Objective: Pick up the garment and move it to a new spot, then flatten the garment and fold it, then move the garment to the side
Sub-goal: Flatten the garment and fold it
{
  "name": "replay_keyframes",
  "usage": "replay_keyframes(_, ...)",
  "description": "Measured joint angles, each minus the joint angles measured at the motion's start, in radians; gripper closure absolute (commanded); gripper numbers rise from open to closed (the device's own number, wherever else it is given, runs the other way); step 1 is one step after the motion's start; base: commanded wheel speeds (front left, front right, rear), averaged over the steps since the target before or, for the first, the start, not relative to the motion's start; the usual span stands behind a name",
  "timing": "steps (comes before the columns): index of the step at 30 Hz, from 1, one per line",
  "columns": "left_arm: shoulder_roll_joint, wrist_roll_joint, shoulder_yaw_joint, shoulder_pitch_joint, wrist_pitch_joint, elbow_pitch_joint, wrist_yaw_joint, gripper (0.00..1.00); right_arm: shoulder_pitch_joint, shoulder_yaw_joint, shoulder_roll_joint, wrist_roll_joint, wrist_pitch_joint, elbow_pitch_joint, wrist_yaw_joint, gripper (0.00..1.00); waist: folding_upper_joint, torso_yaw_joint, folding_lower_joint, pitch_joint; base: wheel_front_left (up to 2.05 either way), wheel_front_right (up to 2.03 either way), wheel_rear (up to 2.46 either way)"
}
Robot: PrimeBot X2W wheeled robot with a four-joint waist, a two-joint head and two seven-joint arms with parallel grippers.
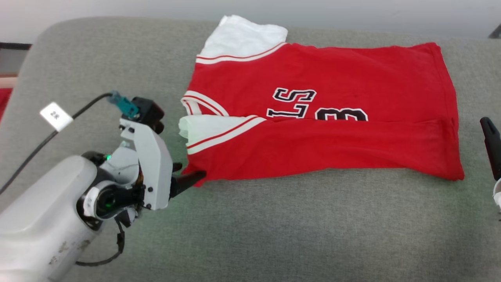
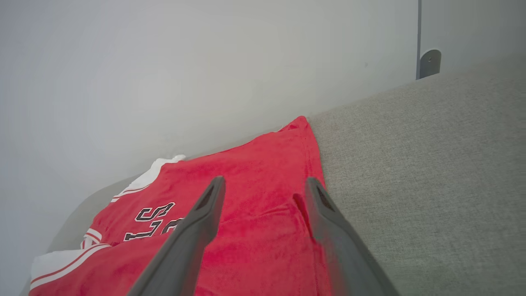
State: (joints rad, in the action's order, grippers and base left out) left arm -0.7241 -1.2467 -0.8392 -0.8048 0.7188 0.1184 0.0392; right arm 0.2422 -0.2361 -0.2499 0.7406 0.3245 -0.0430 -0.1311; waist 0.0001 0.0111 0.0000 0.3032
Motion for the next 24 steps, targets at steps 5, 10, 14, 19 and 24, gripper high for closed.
replay_keyframes(5, 0.023, -0.023, 0.005, 0.018, -0.018, 0.113, -0.021, 0.00, 0.018, -0.003, -0.002, 0.006, -0.003, -0.009, 0.000, 0.00, 0.0000, -0.027, 0.0000, 0.030, 0.00, 0.00, 0.00)
replay_keyframes(10, 0.039, -0.046, 0.019, 0.019, -0.037, 0.192, -0.060, 0.00, 0.021, -0.008, -0.007, 0.006, 0.002, -0.021, 0.000, 0.00, 0.0000, -0.053, 0.0000, 0.057, 0.00, 0.00, 0.00)
replay_keyframes(14, 0.050, -0.057, 0.023, 0.013, -0.036, 0.225, -0.085, 0.35, 0.021, -0.013, -0.014, 0.006, 0.012, -0.033, 0.000, 0.00, 0.0000, -0.068, 0.0000, 0.073, 0.00, 0.00, 0.00)
replay_keyframes(19, 0.071, -0.067, 0.026, 0.006, -0.041, 0.255, -0.108, 1.00, 0.020, 0.031, -0.077, -0.033, 0.100, -0.048, 0.000, 0.00, -0.0001, -0.070, 0.0000, 0.078, 0.00, 0.00, 0.00)
replay_keyframes(24, 0.079, -0.065, 0.022, -0.002, -0.046, 0.262, -0.120, 1.00, 0.016, 0.139, -0.191, -0.088, 0.281, -0.055, 0.000, 0.00, -0.0001, -0.062, 0.0001, 0.079, 0.00, 0.00, 0.00)
